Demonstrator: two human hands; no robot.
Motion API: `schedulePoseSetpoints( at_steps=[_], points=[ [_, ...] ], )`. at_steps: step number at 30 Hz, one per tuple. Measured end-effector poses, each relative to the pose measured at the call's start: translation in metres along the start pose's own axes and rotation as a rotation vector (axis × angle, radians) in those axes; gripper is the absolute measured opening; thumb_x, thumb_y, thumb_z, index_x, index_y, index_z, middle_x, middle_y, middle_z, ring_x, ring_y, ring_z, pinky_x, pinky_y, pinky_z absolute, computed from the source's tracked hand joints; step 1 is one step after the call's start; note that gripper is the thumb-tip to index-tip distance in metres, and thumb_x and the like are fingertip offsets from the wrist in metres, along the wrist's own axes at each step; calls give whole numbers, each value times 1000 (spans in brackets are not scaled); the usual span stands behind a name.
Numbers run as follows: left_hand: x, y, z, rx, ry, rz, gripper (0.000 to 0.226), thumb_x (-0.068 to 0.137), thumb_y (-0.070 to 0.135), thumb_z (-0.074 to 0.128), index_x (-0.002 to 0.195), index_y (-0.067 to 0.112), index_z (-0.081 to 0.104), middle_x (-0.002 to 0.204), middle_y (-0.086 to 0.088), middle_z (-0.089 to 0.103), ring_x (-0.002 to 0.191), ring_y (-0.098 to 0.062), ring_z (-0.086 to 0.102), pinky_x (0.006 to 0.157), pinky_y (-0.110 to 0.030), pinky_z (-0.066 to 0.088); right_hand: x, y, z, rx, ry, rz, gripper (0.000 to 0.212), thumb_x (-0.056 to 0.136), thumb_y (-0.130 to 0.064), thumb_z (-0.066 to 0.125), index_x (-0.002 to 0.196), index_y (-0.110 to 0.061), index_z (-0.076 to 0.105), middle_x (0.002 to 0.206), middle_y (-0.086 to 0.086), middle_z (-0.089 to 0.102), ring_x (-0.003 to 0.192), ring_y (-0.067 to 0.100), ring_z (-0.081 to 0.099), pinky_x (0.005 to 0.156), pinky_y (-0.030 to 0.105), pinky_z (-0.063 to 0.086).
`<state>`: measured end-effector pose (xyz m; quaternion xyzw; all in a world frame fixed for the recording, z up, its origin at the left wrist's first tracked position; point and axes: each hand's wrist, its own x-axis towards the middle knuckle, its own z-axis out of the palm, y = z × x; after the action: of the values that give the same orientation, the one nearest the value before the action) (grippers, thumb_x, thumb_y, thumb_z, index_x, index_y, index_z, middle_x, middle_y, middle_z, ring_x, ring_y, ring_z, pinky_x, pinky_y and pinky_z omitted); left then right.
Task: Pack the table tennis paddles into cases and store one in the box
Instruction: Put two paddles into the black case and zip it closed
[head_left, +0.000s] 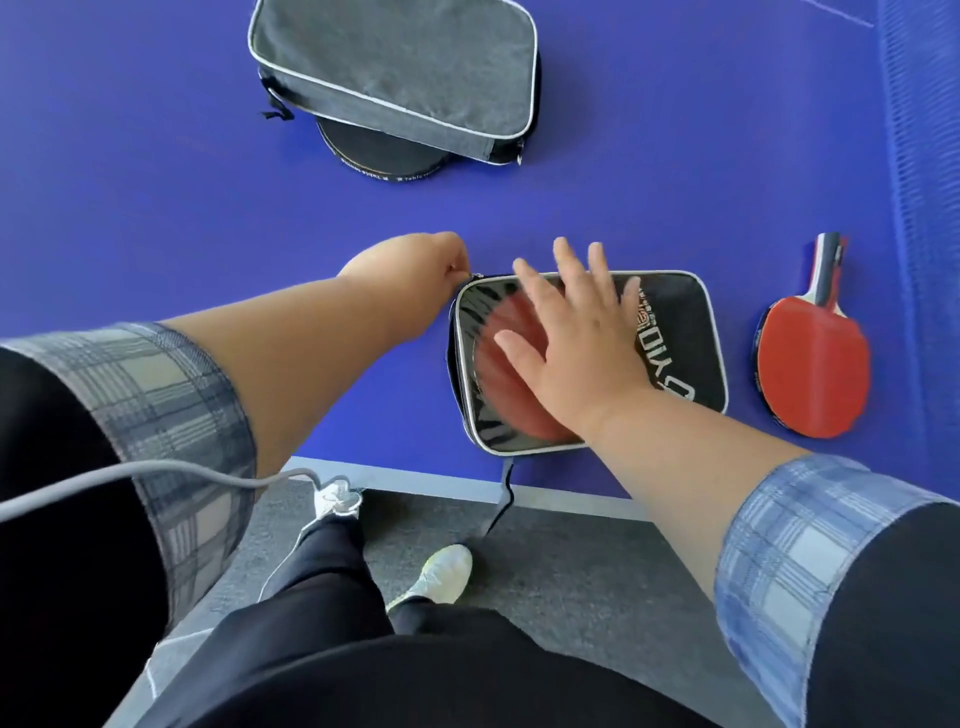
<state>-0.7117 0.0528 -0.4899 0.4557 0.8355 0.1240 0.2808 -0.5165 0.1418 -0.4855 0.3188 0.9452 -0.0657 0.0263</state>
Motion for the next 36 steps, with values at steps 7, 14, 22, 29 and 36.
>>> schedulePoseSetpoints(
  at_steps=[7,14,22,29,36],
  points=[
    [-25,-18,15,-41,66,-31,17,99,41,44,97,29,56,93,7,63,82,-24,57,66,-36,47,0,-1,19,-154,-37,-26,74,87,-78,18,153,-43,21,166,4,17,151,37,8,115,68,14],
    [-73,-20,29,-104,35,-41,16,98,43,47,92,30,53,90,10,61,78,-19,57,65,-36,50,13,-7,17,-94,-50,91,79,84,-81,17,153,-44,17,167,2,10,153,34,2,116,67,9],
    [-111,-10,52,-118,-7,1,13,97,40,51,100,30,59,96,10,61,84,-18,59,73,-36,51,27,-10,23,-32,-12,194,79,83,-81,21,153,-44,20,168,0,10,153,32,-1,116,67,5],
    [-115,14,63,-144,-69,8,19,97,39,54,106,25,63,102,5,65,90,-21,61,79,-39,52,28,-11,21,-19,-3,196,80,83,-81,22,153,-43,22,168,0,10,153,31,0,116,67,4],
    [-118,23,52,-180,-210,-85,26,96,43,53,118,31,61,112,13,66,99,-17,63,87,-36,52,31,-4,-9,319,-149,228,66,94,-61,46,153,-36,32,168,6,8,154,26,0,120,59,3]
  ],
)
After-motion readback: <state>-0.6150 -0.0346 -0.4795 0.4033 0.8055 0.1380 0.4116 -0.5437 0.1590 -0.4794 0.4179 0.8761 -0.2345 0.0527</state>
